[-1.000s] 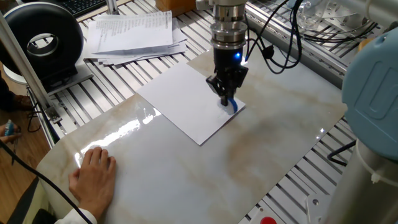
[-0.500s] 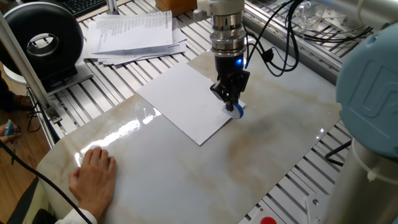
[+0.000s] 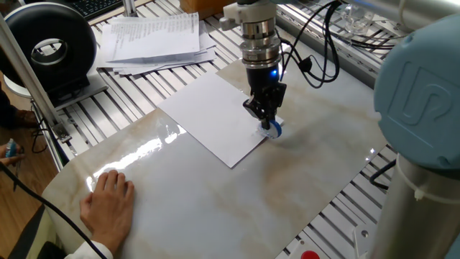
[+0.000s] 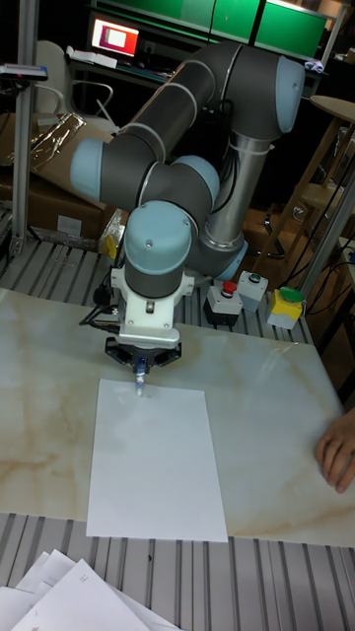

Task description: Use the correction tape on paper

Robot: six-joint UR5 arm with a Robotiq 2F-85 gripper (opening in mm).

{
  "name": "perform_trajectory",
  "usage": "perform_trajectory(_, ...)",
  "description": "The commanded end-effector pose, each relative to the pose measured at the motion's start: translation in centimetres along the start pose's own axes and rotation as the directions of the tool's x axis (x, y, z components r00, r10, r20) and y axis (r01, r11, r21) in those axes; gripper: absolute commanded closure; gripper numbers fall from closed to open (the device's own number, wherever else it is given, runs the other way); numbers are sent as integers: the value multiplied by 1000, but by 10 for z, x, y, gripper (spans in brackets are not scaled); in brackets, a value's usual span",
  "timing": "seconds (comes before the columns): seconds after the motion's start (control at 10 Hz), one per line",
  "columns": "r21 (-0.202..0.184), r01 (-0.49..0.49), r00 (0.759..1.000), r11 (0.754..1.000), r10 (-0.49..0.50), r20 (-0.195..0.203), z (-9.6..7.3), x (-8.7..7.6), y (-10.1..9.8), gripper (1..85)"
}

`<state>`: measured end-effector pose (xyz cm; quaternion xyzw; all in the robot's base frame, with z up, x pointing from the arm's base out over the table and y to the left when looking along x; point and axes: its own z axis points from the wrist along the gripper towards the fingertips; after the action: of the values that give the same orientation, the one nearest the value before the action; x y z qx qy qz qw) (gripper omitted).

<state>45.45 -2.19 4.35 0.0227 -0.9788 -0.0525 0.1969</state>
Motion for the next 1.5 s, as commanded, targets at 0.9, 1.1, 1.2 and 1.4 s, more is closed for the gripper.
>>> perform_trajectory(0.9, 39, -17, 999, 999, 18, -42, -10, -12, 2, 840)
perform_trajectory(1.1, 27, -9, 999, 1000, 10, -52, -9, -10, 5, 840)
perform_trajectory(1.2, 28, -8, 998, 1000, 10, -54, -7, -11, 5, 840)
perform_trajectory(1.4, 28, -7, 999, 1000, 8, -53, -2, -13, 7, 840)
